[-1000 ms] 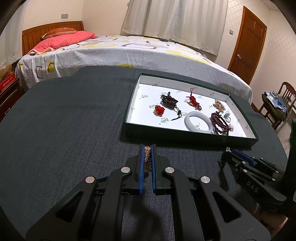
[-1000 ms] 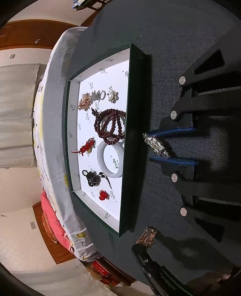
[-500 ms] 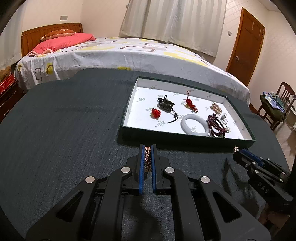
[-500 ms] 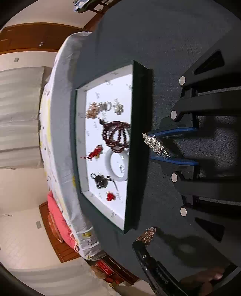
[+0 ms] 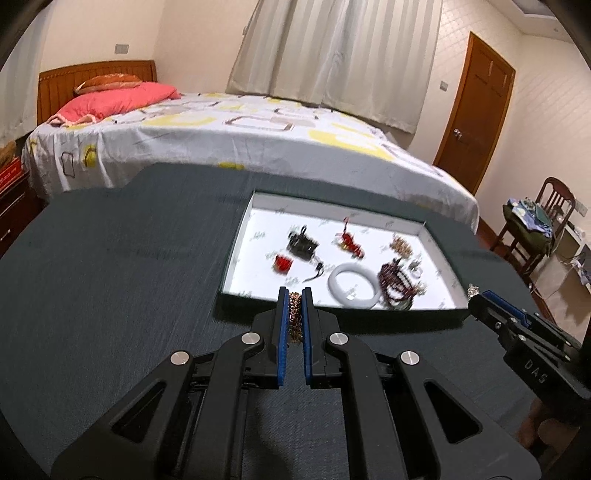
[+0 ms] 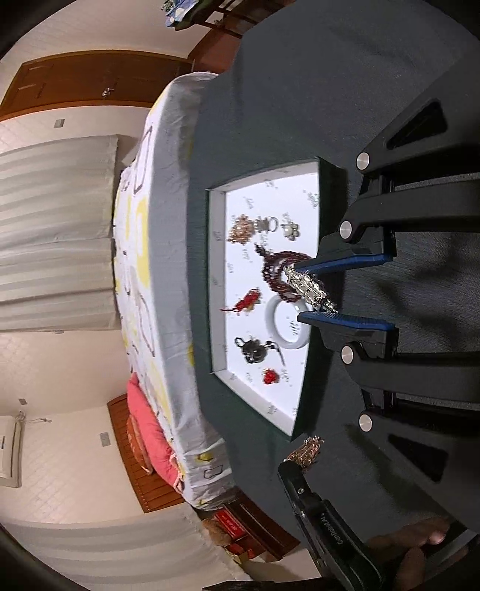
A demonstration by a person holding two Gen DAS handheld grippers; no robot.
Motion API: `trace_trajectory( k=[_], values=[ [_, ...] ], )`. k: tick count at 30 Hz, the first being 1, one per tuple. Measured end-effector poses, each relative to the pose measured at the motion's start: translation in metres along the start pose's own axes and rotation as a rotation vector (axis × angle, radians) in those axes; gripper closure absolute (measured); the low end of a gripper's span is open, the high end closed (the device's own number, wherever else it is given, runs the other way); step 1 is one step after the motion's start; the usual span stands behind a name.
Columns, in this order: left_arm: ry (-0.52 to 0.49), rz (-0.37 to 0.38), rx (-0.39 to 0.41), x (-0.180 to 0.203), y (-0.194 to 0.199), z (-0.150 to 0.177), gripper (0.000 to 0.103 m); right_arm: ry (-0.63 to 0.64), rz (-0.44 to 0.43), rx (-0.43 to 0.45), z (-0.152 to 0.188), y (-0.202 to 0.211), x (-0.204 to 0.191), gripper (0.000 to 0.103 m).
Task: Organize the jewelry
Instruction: 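Carry the gold chain and silver brooch into the box and open both tools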
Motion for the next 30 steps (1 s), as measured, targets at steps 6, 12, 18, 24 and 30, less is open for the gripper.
trace_trajectory(
  k=[6,12,18,24,30],
  values=[
    [-0.032,0.020,0.053,0.015,0.015,-0.022,0.096,-0.002,-0.002,0.043,-0.016,0.013,0.004,0.081],
    [-0.058,0.032,0.096,0.027,0.016,-0.050,0.096,0.005,0.002,0.079,-0.034,0.016,0.008,0.081],
    [-0.082,0.035,0.146,0.038,0.010,-0.082,0.096,0.014,0.011,0.129,-0.061,0.017,0.017,0.081],
    [-0.087,0.025,0.113,0.041,-0.022,-0.089,0.096,0.012,0.019,0.110,-0.068,-0.007,0.027,0.081],
    [-0.082,0.013,0.051,0.036,-0.058,-0.075,0.096,0.001,0.032,0.054,-0.053,-0.038,0.037,0.081]
  ],
)
Point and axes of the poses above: each gripper's, at about its wrist camera, not at the fingertips, and y roughly against the way its jaws point, x to its right, z to its underside, the point moved 10 cm from there along -y, roughly the way its jaws point, and after that the axes turned 12 degrees about -x, right-handed, at the moved point
